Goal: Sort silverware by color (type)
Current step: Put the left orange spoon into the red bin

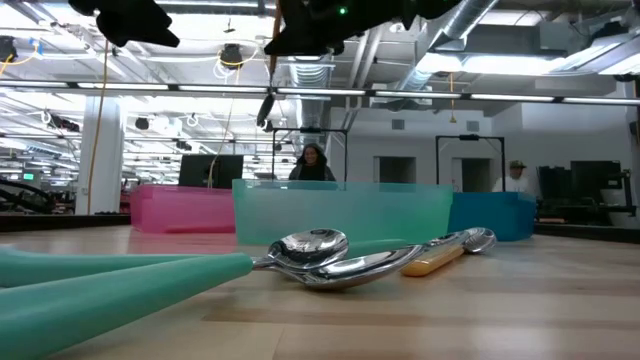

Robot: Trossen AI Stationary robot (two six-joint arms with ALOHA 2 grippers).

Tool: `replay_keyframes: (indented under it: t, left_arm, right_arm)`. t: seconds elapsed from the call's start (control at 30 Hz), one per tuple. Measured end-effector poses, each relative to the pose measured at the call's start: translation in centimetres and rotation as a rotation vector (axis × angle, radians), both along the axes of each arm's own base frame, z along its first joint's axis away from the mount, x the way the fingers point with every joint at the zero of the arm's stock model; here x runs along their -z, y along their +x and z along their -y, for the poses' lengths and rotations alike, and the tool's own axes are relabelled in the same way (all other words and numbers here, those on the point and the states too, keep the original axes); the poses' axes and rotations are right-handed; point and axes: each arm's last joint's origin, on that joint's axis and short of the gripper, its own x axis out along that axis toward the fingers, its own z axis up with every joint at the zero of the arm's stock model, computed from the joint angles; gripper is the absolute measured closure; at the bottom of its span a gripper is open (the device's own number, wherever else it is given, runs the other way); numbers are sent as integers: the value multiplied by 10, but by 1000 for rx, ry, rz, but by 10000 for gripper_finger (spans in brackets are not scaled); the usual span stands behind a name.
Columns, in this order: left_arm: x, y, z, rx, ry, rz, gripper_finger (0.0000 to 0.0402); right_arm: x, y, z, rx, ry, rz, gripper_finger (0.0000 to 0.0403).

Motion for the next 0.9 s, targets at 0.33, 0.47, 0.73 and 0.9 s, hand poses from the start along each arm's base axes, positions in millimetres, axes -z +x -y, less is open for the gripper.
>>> replay_keyframes:
  t: [0.33,0.47,0.73,0.9]
  left_arm:
    - [0,-5,10,20,4,22,175]
    - [-1,-6,13,30,2,32,175]
    - [-3,-12,17,54,-13,56,175]
    - [-6,-18,17,66,-19,82,175]
  right_arm:
    - [4,7,44,-25,281,232,322]
    - [39,27,62,-63,389,298,322]
    - [72,70,85,-195,568,416,322]
    - [78,98,102,-193,610,367,322]
